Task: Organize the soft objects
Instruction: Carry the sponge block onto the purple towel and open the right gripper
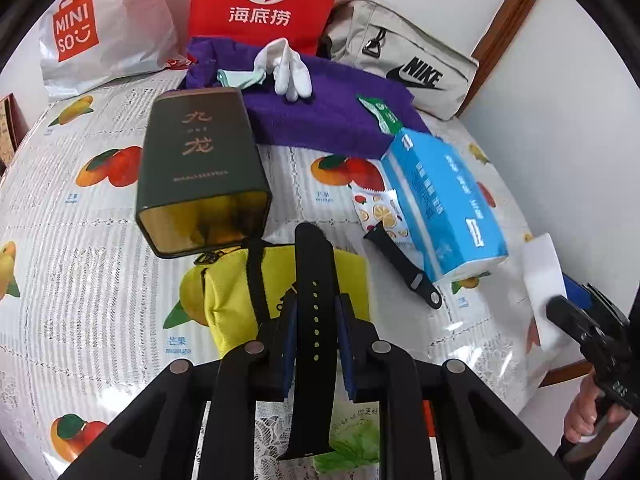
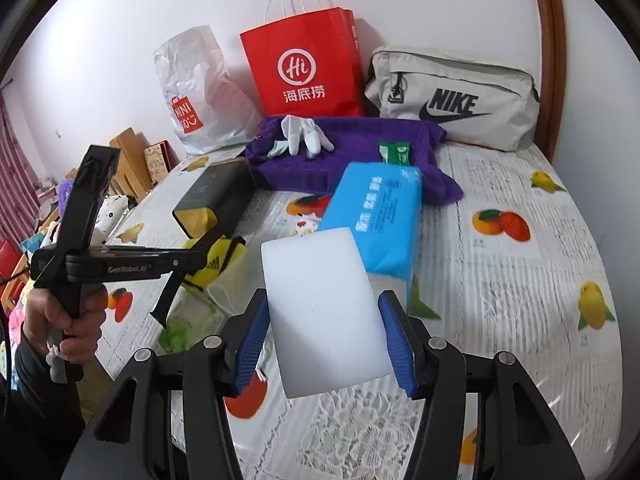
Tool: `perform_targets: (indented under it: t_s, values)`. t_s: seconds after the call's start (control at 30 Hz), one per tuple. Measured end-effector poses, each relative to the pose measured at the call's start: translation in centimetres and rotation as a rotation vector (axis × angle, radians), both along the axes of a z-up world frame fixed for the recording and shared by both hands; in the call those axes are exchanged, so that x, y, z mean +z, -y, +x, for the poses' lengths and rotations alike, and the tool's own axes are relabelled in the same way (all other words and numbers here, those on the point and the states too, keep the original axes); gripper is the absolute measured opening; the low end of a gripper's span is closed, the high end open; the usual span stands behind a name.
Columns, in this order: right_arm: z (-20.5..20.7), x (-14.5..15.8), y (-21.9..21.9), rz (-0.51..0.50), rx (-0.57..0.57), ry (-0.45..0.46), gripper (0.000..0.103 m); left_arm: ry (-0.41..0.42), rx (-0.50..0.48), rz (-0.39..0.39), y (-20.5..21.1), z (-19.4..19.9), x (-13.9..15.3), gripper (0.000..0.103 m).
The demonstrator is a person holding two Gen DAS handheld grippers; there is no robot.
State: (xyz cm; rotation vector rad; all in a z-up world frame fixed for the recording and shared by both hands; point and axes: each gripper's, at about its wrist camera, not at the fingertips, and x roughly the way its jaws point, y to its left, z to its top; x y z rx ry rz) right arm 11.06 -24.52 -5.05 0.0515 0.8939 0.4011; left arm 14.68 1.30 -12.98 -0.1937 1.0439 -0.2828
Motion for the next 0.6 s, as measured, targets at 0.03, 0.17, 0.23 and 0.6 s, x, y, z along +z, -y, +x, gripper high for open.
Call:
perform_targets:
  t_s: [0.03, 0.17, 0.23, 0.6]
  values:
    - [0.3, 0.2, -0.2, -0.001, 0.003, 0.001, 0.055, 0.002, 0.000, -0.004, -0.2, 0.0, 0.1, 0.018]
    - [1.9, 1.0, -0.9, -0.015, 0.021, 0.013, 0.055, 0.001, 0.004, -0.029, -0.9, 0.2, 0.3, 0.018]
    - [2.8, 1.2, -1.1, -0.019, 0.027, 0.014, 0.055, -0.002, 0.005, -0.043, -1.2, 0.2, 0.5, 0.018]
    - [10.8, 1.4, -2.1, -0.050, -0.008, 0.010, 0.055, 0.036, 0.020, -0.058, -3.2, 1.0, 3.1, 0.018]
